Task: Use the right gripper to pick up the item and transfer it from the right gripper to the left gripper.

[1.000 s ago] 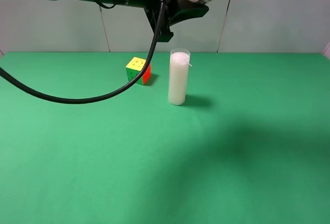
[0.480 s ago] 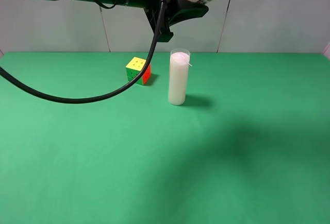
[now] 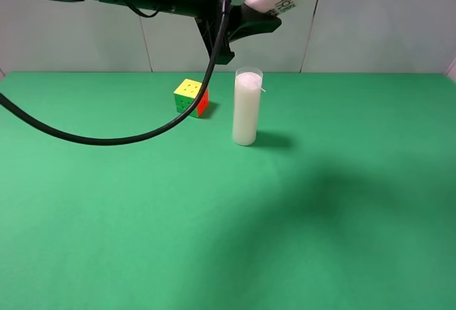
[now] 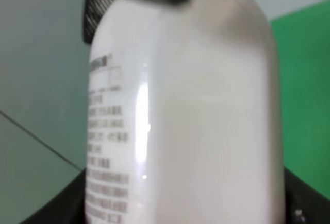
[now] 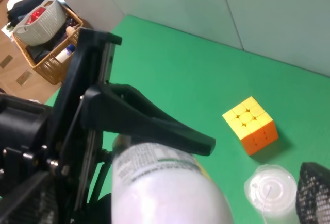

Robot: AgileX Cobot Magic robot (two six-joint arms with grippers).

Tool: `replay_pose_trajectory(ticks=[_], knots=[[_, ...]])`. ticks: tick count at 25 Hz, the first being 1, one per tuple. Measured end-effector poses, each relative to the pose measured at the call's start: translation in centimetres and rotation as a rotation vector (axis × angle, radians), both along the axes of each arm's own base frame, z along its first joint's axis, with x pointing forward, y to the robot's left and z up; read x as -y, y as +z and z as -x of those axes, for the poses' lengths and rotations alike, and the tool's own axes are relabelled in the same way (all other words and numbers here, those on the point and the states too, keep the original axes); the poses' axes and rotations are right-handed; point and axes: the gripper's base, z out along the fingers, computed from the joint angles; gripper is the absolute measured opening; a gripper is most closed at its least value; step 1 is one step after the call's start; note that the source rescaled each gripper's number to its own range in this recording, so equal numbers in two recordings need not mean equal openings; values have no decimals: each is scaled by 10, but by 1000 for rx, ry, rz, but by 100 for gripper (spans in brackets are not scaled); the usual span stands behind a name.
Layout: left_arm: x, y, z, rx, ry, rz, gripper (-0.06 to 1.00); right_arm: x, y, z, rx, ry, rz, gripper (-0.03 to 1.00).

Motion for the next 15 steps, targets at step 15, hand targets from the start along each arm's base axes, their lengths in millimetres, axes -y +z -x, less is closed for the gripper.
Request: replay_pose_trajectory(ticks=[15], knots=[[-24, -1, -14, -54, 35, 25, 0, 4, 2, -8, 70, -82, 12, 100]])
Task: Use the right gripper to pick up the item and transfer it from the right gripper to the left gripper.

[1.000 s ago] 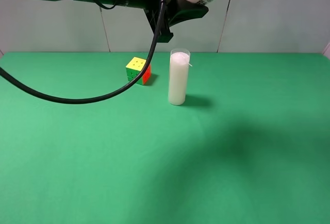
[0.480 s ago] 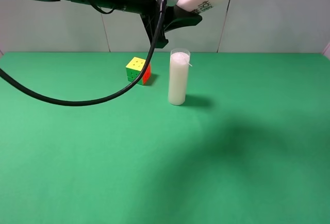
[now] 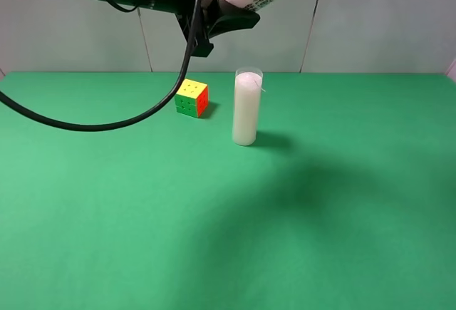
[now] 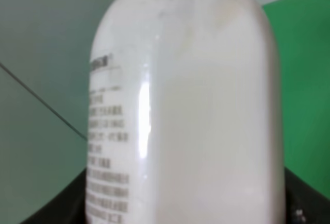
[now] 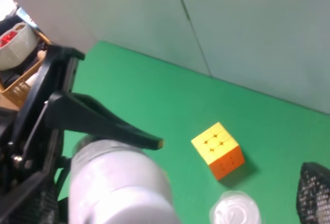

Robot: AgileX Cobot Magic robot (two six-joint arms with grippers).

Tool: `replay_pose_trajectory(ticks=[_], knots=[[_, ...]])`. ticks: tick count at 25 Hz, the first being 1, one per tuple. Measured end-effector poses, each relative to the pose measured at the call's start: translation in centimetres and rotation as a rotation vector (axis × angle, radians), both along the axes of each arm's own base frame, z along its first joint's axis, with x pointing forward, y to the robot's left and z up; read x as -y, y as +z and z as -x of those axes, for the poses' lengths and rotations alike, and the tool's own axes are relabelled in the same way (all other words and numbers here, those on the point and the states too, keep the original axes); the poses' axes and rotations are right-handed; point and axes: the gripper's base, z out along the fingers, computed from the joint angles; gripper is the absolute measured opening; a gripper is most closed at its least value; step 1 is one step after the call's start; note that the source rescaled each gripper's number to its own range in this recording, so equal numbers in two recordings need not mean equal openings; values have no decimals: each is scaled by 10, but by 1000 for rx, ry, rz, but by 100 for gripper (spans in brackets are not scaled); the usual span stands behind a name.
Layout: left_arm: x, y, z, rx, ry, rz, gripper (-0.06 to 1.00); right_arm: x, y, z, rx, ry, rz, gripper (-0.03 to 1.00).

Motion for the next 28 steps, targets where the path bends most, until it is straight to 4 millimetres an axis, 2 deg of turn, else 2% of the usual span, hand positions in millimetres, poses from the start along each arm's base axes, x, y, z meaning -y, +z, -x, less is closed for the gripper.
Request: replay_pose_trajectory(ticks=[14, 18, 22, 28], knots=[[-10, -6, -3, -33, 11, -59, 0, 2, 2, -3, 27, -36, -5, 100], [-18, -5, -7, -62, 35, -48, 0, 4, 15, -4, 69, -56, 15, 100], [-30, 4, -9, -46, 70, -37, 0, 17, 31, -6, 109, -129, 56, 100], [-33, 11, -6, -50, 78, -12, 0, 55, 25, -15, 69, -317, 177, 100]])
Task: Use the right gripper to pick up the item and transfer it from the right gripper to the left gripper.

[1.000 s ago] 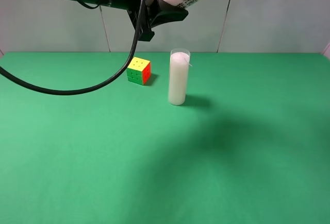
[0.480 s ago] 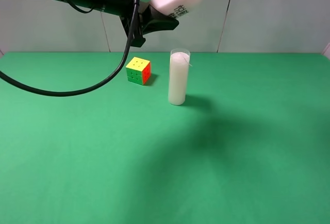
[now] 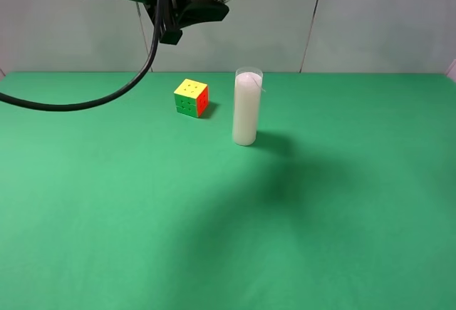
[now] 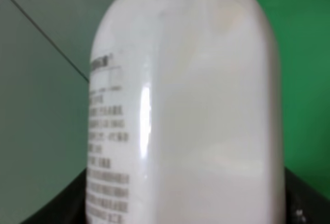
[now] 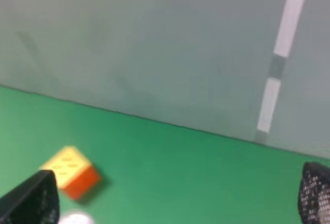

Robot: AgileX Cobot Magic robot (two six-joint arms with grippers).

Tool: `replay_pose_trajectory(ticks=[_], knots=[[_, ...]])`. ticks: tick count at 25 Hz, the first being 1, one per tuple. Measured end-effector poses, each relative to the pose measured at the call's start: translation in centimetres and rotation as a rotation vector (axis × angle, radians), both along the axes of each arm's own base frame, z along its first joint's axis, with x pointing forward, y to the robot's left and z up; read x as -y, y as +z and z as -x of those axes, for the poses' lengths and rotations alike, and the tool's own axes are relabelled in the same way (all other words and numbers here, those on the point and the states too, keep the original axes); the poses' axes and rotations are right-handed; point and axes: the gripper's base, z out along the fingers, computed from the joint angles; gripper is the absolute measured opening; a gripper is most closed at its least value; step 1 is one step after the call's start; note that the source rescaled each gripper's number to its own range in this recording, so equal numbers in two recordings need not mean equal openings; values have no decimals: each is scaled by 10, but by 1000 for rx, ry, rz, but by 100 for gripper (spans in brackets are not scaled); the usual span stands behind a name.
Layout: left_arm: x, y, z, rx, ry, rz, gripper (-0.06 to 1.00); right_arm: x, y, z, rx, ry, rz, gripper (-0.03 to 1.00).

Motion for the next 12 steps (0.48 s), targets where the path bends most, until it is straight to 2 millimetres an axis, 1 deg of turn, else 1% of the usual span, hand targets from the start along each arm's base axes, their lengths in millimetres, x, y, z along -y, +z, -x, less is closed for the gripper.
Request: replay_pose_trajectory(ticks=[5, 8, 11, 12], knots=[[0, 0, 0, -9, 5, 6, 0, 35, -8, -3, -69, -177, 99, 100], [0, 0, 0, -19, 10, 13, 0, 51, -11, -2, -108, -256, 160, 100], [0, 0, 0, -30, 15, 21, 0, 59, -14, 6, -138, -306, 201, 100], [0, 0, 0, -32, 17, 25, 0, 60, -14, 13, -138, -316, 205, 100]])
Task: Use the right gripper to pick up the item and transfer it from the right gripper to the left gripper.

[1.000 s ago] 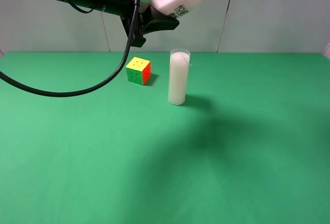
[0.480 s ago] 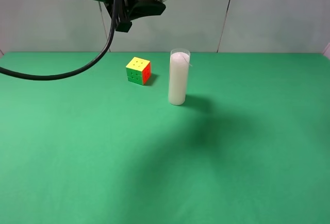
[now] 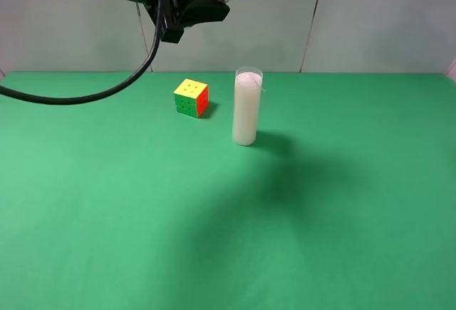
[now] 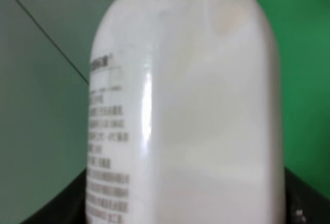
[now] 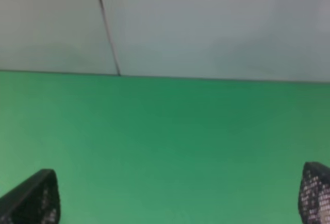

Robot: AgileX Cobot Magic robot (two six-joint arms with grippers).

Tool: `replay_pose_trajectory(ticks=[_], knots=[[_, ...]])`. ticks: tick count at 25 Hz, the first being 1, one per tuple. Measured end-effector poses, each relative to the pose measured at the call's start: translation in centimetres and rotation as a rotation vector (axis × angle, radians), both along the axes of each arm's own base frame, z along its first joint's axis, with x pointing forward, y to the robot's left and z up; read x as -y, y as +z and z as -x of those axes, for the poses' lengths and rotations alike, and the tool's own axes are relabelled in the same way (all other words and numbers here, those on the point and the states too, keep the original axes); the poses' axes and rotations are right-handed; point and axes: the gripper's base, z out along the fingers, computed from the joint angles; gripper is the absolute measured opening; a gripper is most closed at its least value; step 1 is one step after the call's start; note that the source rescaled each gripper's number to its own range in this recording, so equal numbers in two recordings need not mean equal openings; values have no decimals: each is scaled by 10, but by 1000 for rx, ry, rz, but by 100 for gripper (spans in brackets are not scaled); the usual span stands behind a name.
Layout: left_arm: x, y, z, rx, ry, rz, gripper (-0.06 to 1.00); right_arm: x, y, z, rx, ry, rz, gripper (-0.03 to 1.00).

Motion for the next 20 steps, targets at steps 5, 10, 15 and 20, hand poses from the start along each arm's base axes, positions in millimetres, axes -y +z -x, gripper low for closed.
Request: replay_pose_trajectory(ticks=[5, 10, 15, 20], knots=[[0, 0, 0, -16, 10, 18, 0, 3, 0, 58, 74, -24, -1, 100], [0, 1, 0, -18, 11, 20, 0, 5, -30, 125, 120, -39, -4, 100], [0, 1, 0, -18, 11, 20, 0, 6, -63, 181, 197, -44, -10, 100], [0, 1, 0, -18, 11, 21, 0, 6, -84, 222, 236, -47, -19, 100]])
